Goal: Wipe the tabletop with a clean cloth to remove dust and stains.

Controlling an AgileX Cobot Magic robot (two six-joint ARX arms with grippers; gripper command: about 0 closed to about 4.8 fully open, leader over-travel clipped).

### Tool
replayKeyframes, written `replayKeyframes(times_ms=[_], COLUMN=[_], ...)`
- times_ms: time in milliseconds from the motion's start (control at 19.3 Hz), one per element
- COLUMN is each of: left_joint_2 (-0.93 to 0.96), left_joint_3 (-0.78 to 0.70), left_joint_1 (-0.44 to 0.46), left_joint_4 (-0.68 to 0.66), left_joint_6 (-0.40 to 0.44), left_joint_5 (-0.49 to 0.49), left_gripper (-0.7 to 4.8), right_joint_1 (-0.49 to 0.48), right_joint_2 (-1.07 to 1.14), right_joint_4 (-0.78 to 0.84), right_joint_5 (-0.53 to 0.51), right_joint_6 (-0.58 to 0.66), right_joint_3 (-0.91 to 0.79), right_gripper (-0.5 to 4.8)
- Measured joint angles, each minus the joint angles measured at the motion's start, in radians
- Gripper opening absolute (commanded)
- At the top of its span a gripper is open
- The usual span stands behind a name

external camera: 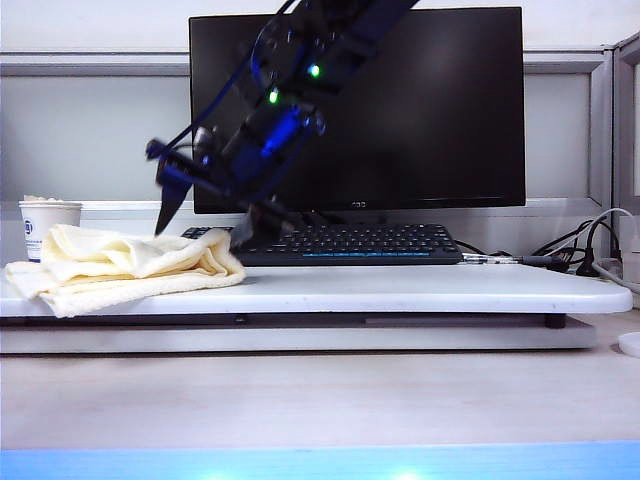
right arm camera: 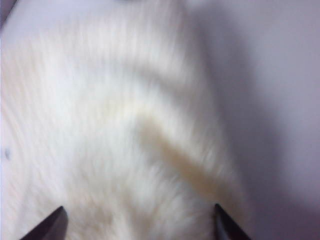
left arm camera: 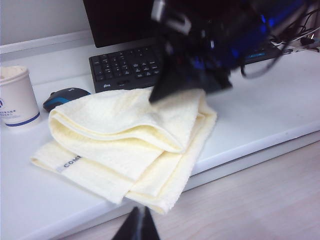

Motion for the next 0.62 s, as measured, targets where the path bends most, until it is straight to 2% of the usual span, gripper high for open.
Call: replayKeyframes(times_ms=[155,311,622], left_joint_2=[0.000,0.000,0.000], left_joint_3=[0.000,0.000,0.000], left_joint_1=[0.000,0.000,0.000], left_joint_4=[0.000,0.000,0.000], left_joint_6=[0.000,0.000,0.000], left_joint_5=[0.000,0.000,0.000], left_gripper=[-0.06,-0.06,-0.06], right_joint_1=[-0.017,-0.053,-0.220], right_joint_2=[-0.012,-0.081,-0.195], right_joint_4=[-0.073,-0.108,-0.102], right_joint_5=[0.055,0.129,0.156], right_joint_6=[-0.059,-0.128,-0.147], right_joint_3=[0.080,0.080,0.082], right_gripper=[3.73,3.67,3.64])
